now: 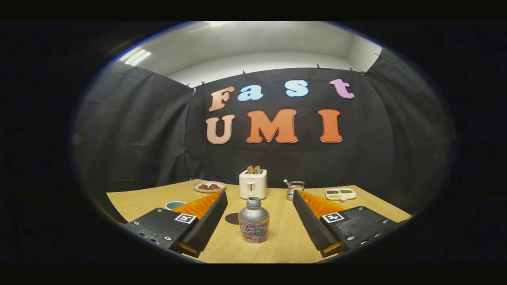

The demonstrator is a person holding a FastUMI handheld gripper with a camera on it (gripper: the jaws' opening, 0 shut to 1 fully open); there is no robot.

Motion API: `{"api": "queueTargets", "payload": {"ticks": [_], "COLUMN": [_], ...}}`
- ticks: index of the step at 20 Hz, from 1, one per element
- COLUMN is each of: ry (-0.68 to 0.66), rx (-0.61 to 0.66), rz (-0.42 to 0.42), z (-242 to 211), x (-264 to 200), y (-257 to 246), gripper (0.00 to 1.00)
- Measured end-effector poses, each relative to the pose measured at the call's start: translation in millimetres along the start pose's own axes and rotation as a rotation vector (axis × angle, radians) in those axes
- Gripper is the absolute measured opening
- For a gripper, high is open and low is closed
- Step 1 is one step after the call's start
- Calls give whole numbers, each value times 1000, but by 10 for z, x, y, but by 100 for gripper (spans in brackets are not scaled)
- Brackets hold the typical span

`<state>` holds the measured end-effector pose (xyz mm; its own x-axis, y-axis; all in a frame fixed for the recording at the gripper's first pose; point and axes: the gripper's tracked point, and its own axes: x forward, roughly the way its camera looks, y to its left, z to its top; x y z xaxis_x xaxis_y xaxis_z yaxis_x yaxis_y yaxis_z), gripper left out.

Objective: Take the bottle from table, then pour the juice into the cup, finally place the bottle on the coaster

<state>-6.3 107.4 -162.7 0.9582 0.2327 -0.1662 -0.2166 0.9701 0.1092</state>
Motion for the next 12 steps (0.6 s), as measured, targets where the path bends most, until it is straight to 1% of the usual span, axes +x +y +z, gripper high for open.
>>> {"api": "queueTargets", "payload": {"ticks": [6, 12], "ry": [51, 145], "rx": [-4, 21], "rz": [-1, -2], "z": [-441, -914], "x": [155, 304], "y": [30, 58], "gripper": [99, 99]}}
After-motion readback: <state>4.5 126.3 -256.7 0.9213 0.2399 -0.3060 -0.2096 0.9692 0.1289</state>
